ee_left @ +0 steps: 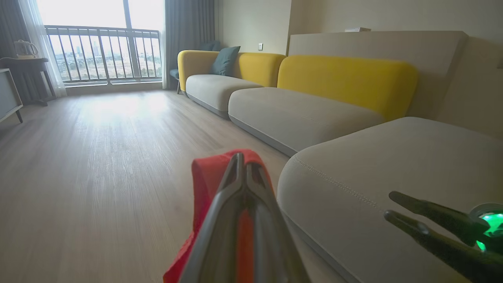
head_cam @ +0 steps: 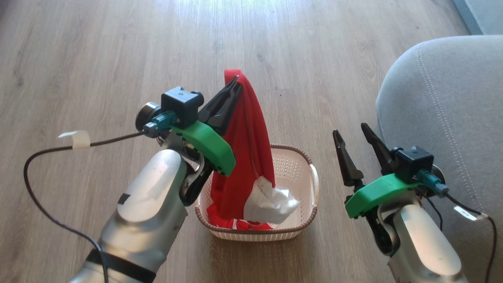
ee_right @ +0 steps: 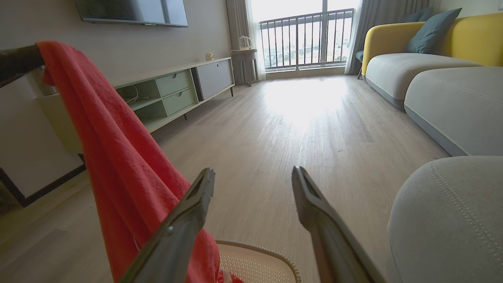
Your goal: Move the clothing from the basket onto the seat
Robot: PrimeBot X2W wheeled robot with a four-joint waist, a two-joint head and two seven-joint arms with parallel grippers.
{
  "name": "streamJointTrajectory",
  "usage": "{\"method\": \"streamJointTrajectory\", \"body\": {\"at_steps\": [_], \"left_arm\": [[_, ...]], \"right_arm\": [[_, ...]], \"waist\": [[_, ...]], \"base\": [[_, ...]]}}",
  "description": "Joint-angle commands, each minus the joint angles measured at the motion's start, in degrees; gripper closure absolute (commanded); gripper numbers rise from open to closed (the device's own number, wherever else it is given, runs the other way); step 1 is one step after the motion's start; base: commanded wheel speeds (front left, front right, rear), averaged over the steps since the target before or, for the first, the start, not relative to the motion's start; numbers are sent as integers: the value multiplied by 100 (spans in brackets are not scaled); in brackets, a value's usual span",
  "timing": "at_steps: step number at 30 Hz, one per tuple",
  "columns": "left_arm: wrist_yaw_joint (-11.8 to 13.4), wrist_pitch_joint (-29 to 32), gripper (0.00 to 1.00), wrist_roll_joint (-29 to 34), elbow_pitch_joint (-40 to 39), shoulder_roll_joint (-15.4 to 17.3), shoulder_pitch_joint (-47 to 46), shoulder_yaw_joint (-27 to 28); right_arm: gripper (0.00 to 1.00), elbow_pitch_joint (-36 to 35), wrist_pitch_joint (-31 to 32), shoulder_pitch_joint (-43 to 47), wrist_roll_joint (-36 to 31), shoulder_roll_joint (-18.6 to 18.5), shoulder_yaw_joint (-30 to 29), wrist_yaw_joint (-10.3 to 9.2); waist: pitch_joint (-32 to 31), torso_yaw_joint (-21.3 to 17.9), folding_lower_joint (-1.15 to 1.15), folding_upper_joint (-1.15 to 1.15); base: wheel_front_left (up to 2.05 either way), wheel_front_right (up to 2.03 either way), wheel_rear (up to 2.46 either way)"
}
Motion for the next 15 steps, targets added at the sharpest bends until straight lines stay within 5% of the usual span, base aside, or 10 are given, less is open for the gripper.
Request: {"method": "streamJointTrajectory", "body": {"at_steps": [1,15], "left_arm": [[-8,-73,100,-4,-256,57,-407,132],[-8,-73,100,-207,-518,56,-549,-338]], "right_arm": [[0,-182,-36,-97,40,66,136,-1],[0,74,-36,-667,225,66,1339,-1]], "waist": [[5,4,1,0],[97,179,1,0]], "base": [[0,0,0],[0,0,0]]}}
